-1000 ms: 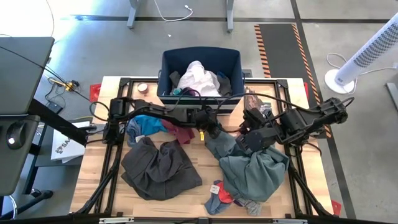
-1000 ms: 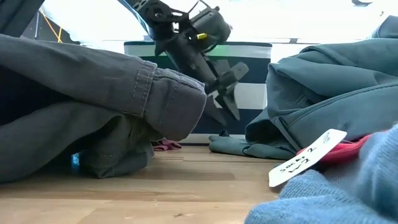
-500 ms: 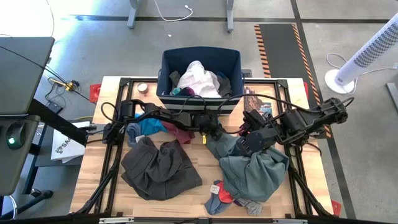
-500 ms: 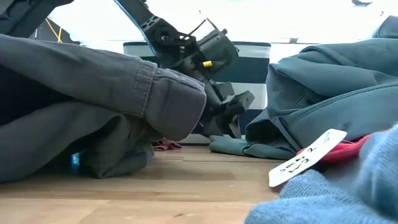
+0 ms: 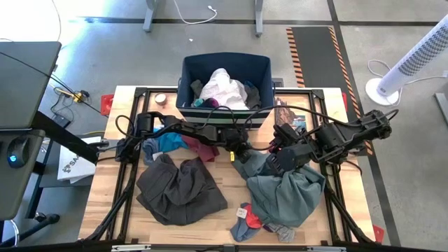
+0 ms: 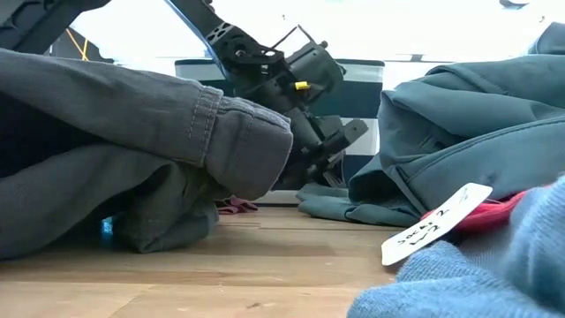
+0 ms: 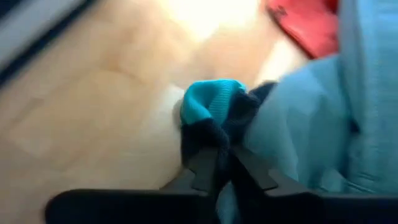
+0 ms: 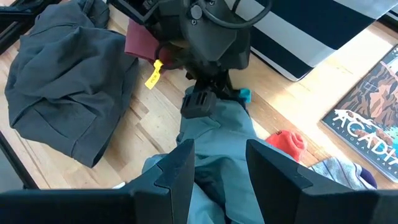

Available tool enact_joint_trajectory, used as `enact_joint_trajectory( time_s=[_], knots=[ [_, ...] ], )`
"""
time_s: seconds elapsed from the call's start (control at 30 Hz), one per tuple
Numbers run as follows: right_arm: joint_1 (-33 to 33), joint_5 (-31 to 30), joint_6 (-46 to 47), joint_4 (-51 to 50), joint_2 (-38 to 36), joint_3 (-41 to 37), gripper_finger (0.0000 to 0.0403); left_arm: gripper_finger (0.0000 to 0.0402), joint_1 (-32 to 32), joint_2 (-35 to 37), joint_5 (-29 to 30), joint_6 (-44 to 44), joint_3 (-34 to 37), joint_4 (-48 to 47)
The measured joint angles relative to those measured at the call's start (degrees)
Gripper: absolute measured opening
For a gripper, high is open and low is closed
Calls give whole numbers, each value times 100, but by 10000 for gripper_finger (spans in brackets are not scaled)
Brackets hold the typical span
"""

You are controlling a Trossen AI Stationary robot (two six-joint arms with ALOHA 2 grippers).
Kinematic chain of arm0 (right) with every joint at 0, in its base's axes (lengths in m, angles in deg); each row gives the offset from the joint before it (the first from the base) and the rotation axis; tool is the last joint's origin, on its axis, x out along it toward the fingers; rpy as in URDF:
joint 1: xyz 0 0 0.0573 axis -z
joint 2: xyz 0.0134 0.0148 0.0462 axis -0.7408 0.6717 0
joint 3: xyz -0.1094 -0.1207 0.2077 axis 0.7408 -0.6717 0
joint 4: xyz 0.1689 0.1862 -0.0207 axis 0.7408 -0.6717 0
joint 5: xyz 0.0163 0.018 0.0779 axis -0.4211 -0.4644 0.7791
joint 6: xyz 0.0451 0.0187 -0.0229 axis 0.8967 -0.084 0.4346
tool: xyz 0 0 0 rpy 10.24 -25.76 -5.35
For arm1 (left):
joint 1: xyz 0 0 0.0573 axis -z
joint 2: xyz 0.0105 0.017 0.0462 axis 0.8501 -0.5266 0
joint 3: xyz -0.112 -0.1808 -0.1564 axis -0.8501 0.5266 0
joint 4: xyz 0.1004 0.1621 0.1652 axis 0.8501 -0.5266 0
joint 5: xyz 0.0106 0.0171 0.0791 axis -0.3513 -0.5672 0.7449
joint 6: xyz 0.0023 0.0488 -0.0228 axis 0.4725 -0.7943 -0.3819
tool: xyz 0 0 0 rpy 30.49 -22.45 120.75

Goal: Sort clothes
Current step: Put the black sock into the blue laundry bin

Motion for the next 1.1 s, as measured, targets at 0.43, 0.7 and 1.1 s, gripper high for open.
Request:
enact_joint_trajectory(
  time_s=[0.43,0.7,1.1],
  knots=[
    [0,-272,-33,0,0,0,142,6,172,1118,-132,-906,-383,56],
    [13,-687,-51,-2,-2,0,142,6,195,2370,26,-1705,-390,104],
    [16,-1120,-190,-4,-2,0,142,6,194,3338,-348,-1956,-390,139]
  ],
)
